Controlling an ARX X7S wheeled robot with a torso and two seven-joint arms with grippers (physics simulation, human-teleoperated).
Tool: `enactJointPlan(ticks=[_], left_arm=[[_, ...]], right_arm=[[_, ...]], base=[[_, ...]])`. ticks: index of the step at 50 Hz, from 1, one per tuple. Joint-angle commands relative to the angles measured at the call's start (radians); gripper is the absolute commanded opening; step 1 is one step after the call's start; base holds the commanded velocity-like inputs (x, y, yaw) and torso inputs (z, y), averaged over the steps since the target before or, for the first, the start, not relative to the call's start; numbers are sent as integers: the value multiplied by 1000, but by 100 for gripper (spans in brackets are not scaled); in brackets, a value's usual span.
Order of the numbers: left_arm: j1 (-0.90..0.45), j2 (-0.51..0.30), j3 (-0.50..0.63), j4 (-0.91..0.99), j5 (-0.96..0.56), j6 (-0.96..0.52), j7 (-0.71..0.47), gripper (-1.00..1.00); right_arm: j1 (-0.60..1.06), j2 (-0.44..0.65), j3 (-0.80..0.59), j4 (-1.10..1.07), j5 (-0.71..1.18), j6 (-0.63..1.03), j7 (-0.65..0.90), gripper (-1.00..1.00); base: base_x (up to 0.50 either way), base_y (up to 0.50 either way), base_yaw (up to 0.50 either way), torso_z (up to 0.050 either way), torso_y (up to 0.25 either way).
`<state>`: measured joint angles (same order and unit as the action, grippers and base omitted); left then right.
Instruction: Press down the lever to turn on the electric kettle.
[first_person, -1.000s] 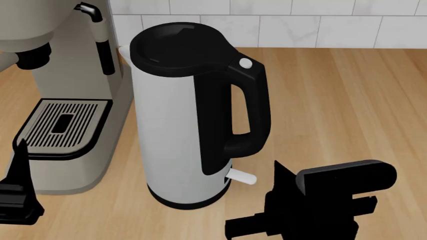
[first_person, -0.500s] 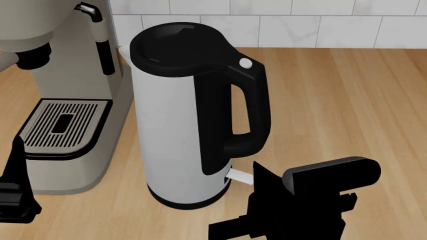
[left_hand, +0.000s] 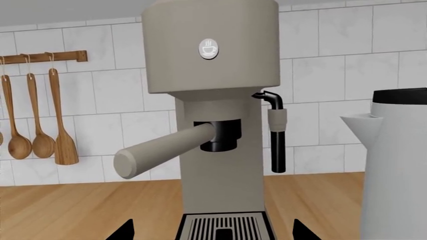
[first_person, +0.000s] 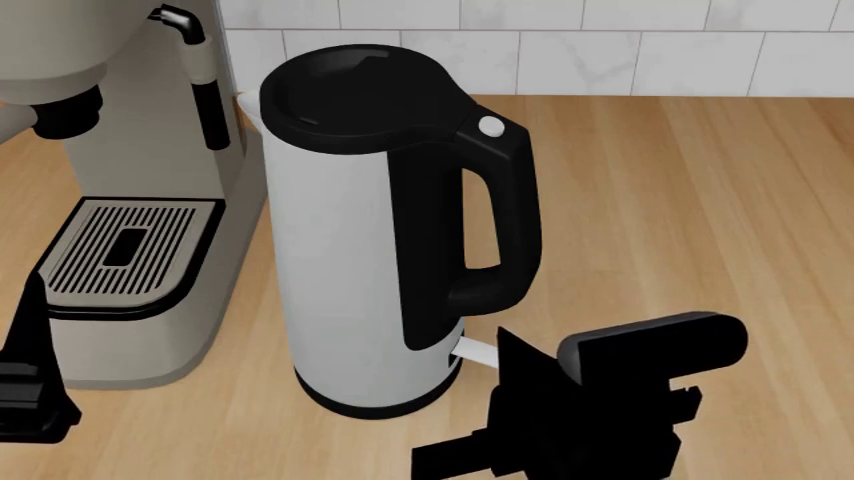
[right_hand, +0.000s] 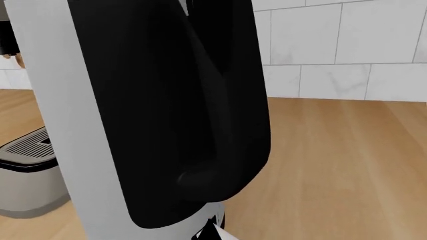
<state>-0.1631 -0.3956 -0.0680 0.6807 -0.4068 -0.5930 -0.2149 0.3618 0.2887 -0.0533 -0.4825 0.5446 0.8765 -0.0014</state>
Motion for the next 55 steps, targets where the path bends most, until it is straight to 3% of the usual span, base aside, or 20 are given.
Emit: enactJointPlan(ticks=[1,45,55], left_arm=[[-2,-1,2,-3,-1,4,-4,100],[2,-5,46,-77,25,44,1,100],[8,-7,48,-80,27,55,1,100]], right_arm=[[4,-2,-18,55,4,5,-7,-100],[63,-4,-92,158,-44,-33,10,-100],[115,-14,-80,309,-56,-78,-11,-100]], base=[[0,0,0,0,0],[0,0,0,0,0],[0,0,0,0,0]])
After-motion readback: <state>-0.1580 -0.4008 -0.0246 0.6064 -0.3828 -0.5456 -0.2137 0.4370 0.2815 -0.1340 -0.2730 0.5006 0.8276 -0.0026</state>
